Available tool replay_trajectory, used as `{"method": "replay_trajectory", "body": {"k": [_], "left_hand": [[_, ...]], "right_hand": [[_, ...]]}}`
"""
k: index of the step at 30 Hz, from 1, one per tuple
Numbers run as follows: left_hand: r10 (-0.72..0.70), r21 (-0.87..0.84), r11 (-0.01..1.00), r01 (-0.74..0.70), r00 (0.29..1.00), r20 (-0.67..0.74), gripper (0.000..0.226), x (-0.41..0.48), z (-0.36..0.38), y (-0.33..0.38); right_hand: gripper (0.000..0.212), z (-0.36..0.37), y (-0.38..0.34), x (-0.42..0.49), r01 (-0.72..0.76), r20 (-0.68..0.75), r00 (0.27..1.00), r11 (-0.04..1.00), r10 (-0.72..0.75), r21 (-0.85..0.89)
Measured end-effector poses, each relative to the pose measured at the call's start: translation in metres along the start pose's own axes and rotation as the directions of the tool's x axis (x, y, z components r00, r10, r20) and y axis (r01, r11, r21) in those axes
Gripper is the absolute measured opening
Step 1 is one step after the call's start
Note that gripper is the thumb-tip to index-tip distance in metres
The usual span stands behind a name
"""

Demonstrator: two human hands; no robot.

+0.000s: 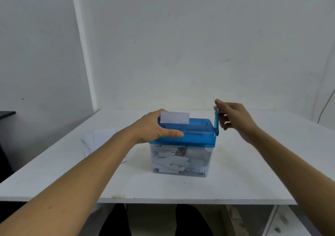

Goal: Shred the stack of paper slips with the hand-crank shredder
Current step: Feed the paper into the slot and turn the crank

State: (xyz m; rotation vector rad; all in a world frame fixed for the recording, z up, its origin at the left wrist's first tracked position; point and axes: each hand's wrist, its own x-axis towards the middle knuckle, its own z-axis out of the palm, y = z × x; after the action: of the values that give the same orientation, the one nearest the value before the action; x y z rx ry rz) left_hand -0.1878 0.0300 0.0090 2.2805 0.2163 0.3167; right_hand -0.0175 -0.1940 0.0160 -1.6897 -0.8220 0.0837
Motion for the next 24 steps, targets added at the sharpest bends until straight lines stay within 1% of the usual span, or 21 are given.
{"method": "replay_trajectory", "body": {"k": [3,6,9,11,13,15,17,19,21,22,24], "left_hand": [[0.011,0.002,1.0,-0.011,1.0,0.005,0.08,0.0,0.002,0.0],[0.013,0.008,1.0,-0.013,1.0,-0.01,0.08,0.0,0.002,-0.003],[0.024,0.032,0.999,-0.023,0.999,-0.036,0.083,-0.001,0.002,-0.006],[0.034,0.05,0.998,-0.031,0.998,-0.058,0.085,-0.002,0.004,-0.006],[0.044,0.061,0.997,-0.04,0.996,-0.074,0.085,-0.004,0.005,-0.004],[0.051,0.085,0.995,-0.045,0.996,-0.068,0.085,-0.005,0.005,-0.001],[0.045,0.105,0.994,-0.039,0.997,-0.055,0.083,-0.006,0.004,0.002],[0.036,0.108,0.994,-0.03,0.998,-0.052,0.085,-0.006,0.003,0.002],[0.022,0.101,0.995,-0.017,0.999,-0.049,0.089,-0.005,0.003,0.001],[0.017,0.1,0.995,-0.012,0.999,-0.048,0.091,-0.004,0.002,0.001],[0.01,0.095,0.995,-0.007,0.999,-0.037,0.093,-0.003,0.002,0.001]], "right_hand": [[0.033,0.014,0.02,0.011,-0.055,-0.122,0.991,0.998,0.057,0.019],[0.031,0.032,0.04,0.006,-0.104,-0.179,0.981,0.986,0.08,-0.132],[0.03,0.044,0.063,-0.016,-0.162,-0.173,0.977,0.966,0.127,-0.203],[0.031,0.045,0.072,-0.035,-0.165,-0.14,0.98,0.967,0.139,-0.194],[0.038,0.043,0.071,-0.052,-0.166,-0.095,0.984,0.968,0.15,-0.187],[0.046,0.035,0.063,-0.066,-0.169,-0.022,0.986,0.961,0.168,-0.219],[0.06,0.021,0.05,-0.078,-0.167,0.097,0.977,0.964,0.19,-0.209],[0.071,0.003,0.032,-0.088,-0.122,0.253,0.954,0.979,0.161,-0.162],[0.068,-0.013,0.013,-0.094,-0.052,0.357,0.929,0.99,0.097,-0.134],[0.065,-0.019,0.006,-0.093,0.0,0.378,0.924,0.99,0.055,-0.144],[0.059,-0.028,-0.003,-0.084,0.091,0.384,0.923,0.971,0.001,-0.22]]}}
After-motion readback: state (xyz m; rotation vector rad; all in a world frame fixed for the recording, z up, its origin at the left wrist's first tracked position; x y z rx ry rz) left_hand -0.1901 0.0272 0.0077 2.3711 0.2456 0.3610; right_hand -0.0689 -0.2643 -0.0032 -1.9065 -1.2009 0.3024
